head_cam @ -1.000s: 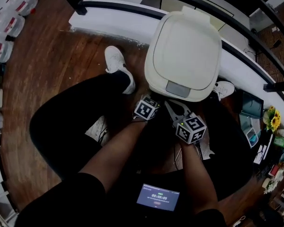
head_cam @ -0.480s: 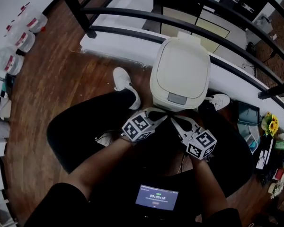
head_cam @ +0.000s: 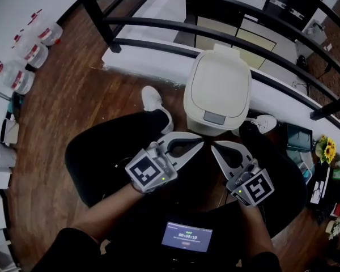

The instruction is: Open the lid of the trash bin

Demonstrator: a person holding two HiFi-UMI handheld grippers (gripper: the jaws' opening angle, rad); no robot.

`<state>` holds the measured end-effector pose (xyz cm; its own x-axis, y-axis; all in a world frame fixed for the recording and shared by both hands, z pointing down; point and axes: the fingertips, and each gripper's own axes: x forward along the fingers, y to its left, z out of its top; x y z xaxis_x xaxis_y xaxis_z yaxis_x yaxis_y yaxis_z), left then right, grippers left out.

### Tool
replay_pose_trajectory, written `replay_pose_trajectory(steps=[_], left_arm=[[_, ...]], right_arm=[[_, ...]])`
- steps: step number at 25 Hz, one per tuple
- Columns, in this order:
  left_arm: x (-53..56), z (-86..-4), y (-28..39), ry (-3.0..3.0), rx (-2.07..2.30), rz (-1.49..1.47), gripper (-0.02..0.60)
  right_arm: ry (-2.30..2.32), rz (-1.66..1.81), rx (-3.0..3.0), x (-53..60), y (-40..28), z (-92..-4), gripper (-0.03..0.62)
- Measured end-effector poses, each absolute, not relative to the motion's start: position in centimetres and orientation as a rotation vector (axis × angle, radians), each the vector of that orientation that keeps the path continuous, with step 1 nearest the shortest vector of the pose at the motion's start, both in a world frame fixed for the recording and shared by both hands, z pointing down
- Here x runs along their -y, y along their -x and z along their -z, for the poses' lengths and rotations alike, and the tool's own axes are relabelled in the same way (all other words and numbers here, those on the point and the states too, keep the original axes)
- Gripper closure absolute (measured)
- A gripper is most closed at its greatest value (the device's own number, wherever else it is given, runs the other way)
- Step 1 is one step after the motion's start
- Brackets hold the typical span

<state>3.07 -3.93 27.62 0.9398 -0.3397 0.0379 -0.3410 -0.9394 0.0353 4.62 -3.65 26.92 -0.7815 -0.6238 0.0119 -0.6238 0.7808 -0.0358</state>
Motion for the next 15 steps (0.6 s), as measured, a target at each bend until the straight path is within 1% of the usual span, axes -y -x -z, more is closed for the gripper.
replay_pose_trajectory(steps=[5,11,15], left_arm=[[2.8,-27.0,-2.0,-3.089,0.554,0.010,0.548],[3.8,-26.5,-1.0,-3.059,0.618,0.084,0.548],[4.0,-26.6,-0.6,-3.064,0.629,0.073,0.548]], right_arm=[[1.038,-0.047,-2.913,2.5,-3.9,-25.2,0.574],[1.039,-0.027,-2.891,2.3,-3.1,-25.4,0.574],[1.041,0.004,-2.886,2.4,-3.3,-25.5,0.574]])
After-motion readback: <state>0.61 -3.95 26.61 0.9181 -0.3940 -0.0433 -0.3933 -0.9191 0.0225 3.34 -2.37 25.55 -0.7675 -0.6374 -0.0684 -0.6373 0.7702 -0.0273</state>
